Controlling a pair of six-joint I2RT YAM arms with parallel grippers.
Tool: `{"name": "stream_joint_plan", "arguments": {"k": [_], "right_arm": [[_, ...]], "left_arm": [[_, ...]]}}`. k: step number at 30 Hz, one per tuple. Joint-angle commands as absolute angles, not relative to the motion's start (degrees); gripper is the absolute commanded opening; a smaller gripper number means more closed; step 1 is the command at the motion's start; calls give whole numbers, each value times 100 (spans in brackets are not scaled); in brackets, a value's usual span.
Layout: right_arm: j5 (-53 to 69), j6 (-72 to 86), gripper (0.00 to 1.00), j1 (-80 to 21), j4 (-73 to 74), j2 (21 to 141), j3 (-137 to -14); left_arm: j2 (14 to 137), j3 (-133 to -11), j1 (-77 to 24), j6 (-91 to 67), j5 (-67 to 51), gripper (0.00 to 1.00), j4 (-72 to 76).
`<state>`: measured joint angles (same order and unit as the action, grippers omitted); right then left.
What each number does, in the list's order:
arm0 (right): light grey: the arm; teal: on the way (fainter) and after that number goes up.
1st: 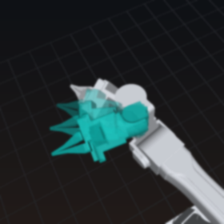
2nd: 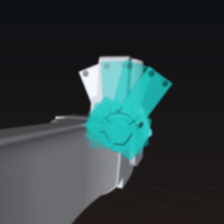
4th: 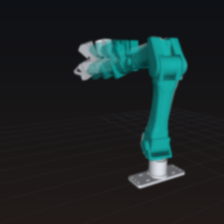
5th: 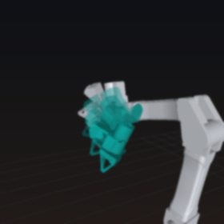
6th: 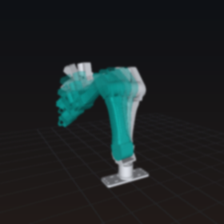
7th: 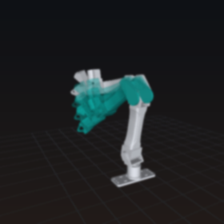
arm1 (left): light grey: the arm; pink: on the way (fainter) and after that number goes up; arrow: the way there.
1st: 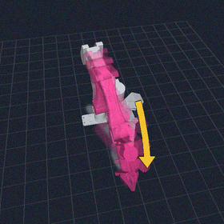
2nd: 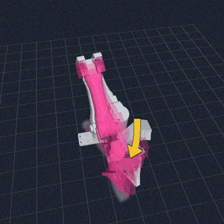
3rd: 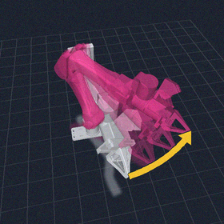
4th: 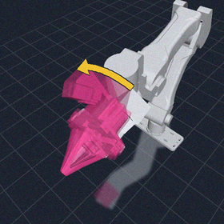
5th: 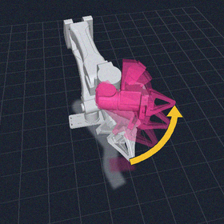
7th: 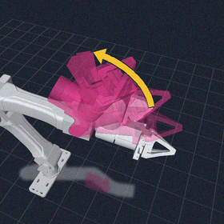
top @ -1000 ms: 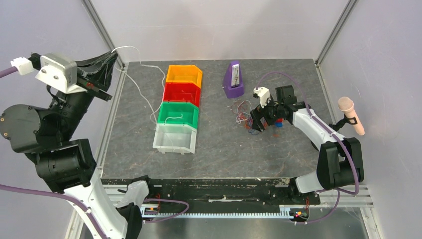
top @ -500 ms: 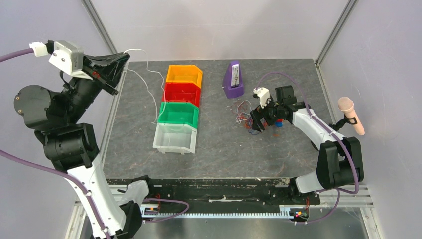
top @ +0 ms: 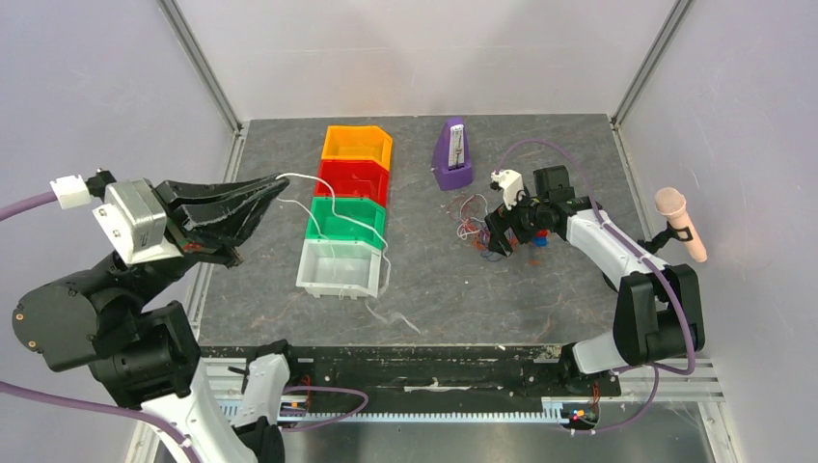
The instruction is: Untangle the cables
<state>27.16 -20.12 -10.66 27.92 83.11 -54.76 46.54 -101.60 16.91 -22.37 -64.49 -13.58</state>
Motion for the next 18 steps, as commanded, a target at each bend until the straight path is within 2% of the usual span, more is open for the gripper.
{"name": "stream_joint_plan", "arguments": {"k": [1,6,9,11,14,18], "right_arm": [[2777,-1961,98,-1080,2694,8274,-5582],[2782,-1941,98,-1077,2693,8316,-5575],[2778,-1929,98,-1079,2681,8332,-5615],[2784,-1900,98,-1078,2655,8345,-5631],[2795,-1878,98,-1077,2646,8364,-5642],[2752,-1911,98,-1081,2675,8389,-5619]], "left_arm": [[4676,-9903,1696,-2535,-6594,2,-1492],[4871,-9828,1696,-3264,-6329,2,-1270],[4762,-9235,1696,-3655,-6563,2,-1297],[4333,-8524,1696,-2938,-6774,2,-1630],[3891,-7990,1696,-1158,-6748,2,-3110],[3810,-7937,1695,-813,-7112,2,-3754]]}}
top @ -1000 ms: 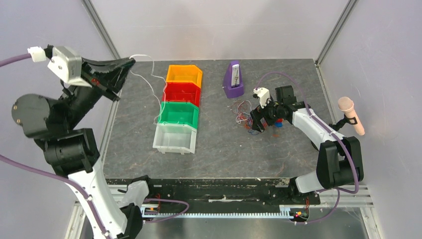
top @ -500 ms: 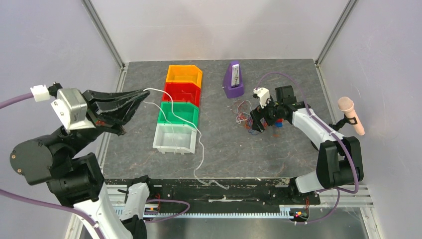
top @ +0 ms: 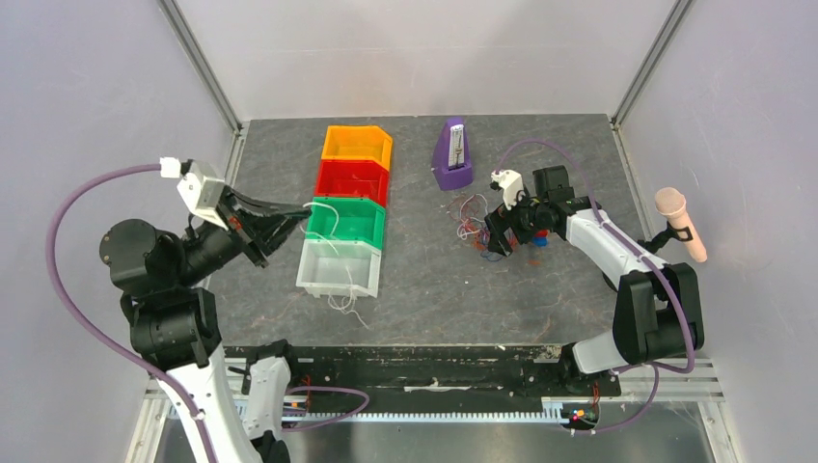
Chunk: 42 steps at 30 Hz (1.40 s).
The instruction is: Untangle the cables
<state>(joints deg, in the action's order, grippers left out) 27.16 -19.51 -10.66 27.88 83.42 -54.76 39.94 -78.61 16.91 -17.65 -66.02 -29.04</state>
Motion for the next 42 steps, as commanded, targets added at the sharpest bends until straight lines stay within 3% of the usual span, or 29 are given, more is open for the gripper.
{"name": "stream_joint_plan", "arguments": {"k": [1,9,13,16,21,35,42], "right_arm": [[2751,-1916,98,-1081,2672,8386,-5618],[2768,-1822,98,-1073,2630,8441,-5680],[2852,-1719,98,-1078,2609,8489,-5748],[2832,-1729,98,-1077,2647,8480,-5793],[2791,-1826,98,-1079,2725,8422,-5809],[2804,-1845,98,-1081,2704,8517,-5788],[2753,-1919,98,-1081,2698,8479,-5707]], "left_arm": [[3811,-8020,1696,-835,-7232,2,-3736],[3771,-8366,1697,-4126,-8080,2,-430],[4121,-9047,1696,-4284,-7441,2,-438],[4529,-9741,1696,-3825,-6573,2,-1199],[4885,-10066,1696,-3612,-5990,2,-1096],[5167,-9773,1696,-2052,-4738,2,-1645],[4736,-8615,1696,-404,-4616,2,-2411]]}}
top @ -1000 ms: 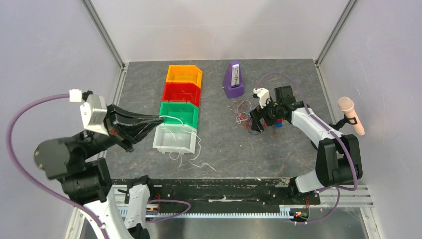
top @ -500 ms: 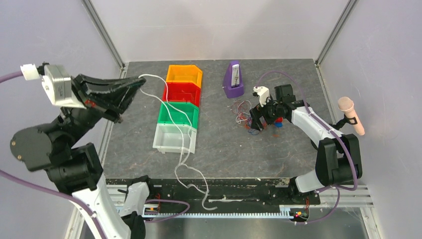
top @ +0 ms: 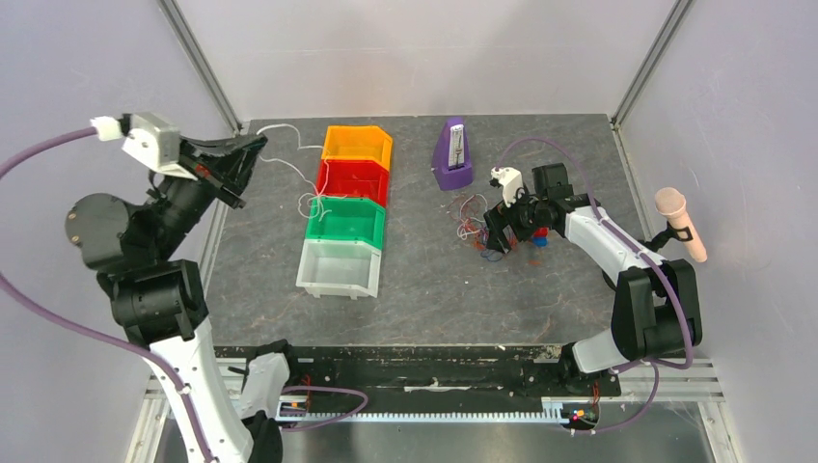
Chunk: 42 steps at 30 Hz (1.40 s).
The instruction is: Untangle the cables
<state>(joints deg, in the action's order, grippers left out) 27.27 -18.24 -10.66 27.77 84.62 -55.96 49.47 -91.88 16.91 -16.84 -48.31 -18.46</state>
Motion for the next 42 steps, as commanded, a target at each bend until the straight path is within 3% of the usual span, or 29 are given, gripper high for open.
{"name": "stream_joint_plan", "arguments": {"k": [1,6,20,33,42], "right_arm": [[2741,-1936,98,-1081,2698,8458,-5683],[2724,-1978,98,-1078,2734,8445,-5651],[2751,-1969,98,-1081,2740,8464,-5693],[2771,-2009,98,-1077,2719,8460,-5563],[2786,-1968,98,-1081,2681,8482,-5571]], "left_arm": [[4659,-8440,1696,-275,-4651,2,-2421],[4613,-8307,1696,-233,-4565,2,-2338],[5305,-9989,1695,-790,-4192,2,-2180],[4499,-7898,1691,-9,-4154,2,-2615],[4391,-7421,1695,380,-4418,2,-2920]]}}
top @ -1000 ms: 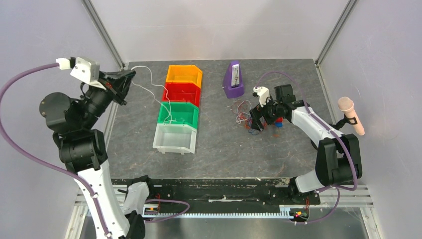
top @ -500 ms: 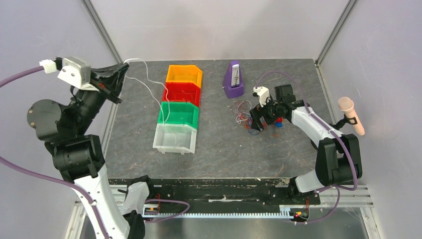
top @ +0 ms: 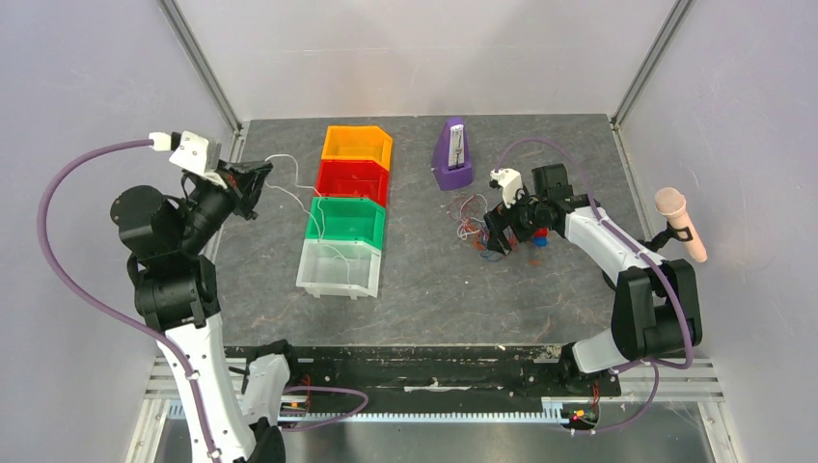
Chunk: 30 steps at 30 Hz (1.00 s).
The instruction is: Untangle the cables
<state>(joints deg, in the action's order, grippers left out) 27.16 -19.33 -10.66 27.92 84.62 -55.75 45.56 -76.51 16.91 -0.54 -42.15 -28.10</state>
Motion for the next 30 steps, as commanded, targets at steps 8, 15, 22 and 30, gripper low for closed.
{"name": "stream_joint_plan", "arguments": {"k": [8,15,22,30], "right_arm": [[2755,-2004,98,-1081,2681,8422,-5485],[2790,-1978,98,-1073,2683,8437,-5466],[2738,-1993,98,-1074,2686,8432,-5441],[2721,-2022,98,-1079,2681,8486,-5392]], "left_arm": [[3869,-6470,1696,815,-4941,2,-3423],[3509,-5515,1696,1585,-4923,2,-3984],[3650,-4861,1689,3167,-4740,2,-4675],[4504,-4732,1679,4303,-3468,2,-4684]]}}
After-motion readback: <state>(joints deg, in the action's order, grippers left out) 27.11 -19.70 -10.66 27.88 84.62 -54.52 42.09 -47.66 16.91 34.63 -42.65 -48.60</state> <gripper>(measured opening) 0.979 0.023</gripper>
